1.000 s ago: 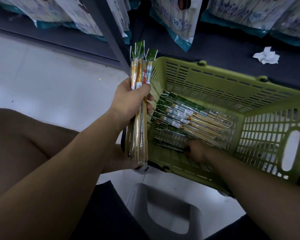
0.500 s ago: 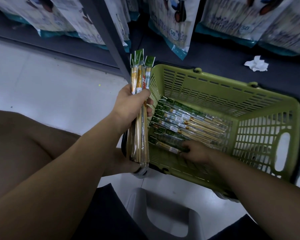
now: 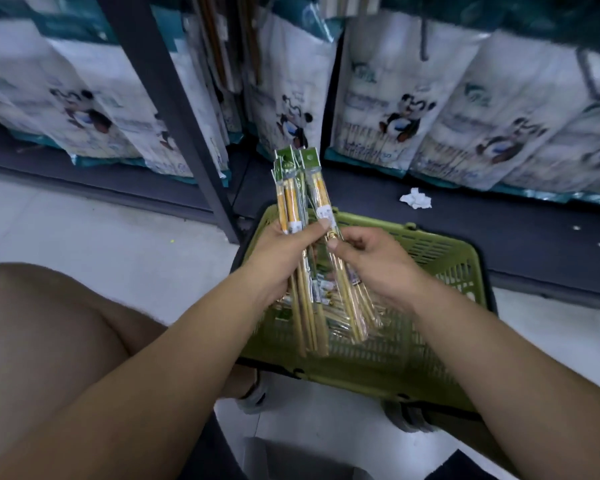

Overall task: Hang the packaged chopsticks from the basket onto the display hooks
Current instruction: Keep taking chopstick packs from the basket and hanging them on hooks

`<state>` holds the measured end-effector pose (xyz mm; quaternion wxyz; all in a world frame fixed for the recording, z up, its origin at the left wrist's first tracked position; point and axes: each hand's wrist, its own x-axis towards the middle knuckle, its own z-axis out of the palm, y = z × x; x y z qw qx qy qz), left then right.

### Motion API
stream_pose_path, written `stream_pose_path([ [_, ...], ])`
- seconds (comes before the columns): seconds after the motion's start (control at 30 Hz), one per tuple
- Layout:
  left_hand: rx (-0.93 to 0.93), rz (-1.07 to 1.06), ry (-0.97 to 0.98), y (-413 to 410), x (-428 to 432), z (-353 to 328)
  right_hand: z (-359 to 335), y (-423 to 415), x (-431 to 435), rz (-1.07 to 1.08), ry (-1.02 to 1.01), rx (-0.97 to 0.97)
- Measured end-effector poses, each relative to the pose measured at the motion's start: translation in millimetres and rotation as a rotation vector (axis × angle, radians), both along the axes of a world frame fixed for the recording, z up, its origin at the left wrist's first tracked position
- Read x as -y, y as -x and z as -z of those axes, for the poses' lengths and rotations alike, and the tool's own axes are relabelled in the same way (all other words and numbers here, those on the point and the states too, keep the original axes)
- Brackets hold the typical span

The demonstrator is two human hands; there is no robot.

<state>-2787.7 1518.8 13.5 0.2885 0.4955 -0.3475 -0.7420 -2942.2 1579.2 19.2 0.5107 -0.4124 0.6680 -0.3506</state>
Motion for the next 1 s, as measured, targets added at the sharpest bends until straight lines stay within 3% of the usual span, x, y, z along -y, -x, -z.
stream_pose_path([
  [0.13, -0.122, 0.019, -0.001, 20, -1, -37, -44, 1, -9, 0.186, 0.109, 0.014],
  [0.3, -0.174, 0.074, 0.060, 34, 1, -86, -95, 6, -18, 0.224, 0.259, -0.046],
  [0.53, -0.095, 0.189, 0.374, 38, -1, -154, -176, 35, -26, 0.290, 0.448, -0.223],
  [0.8, -0.142, 0.333, 0.721, 73, 24, -257, -302, 69, 4, 0.389, 0.762, -0.207],
  [1.0, -0.200, 0.266, 0.802, 99, 46, -294, -353, 88, 23, 0.425, 0.832, -0.160],
])
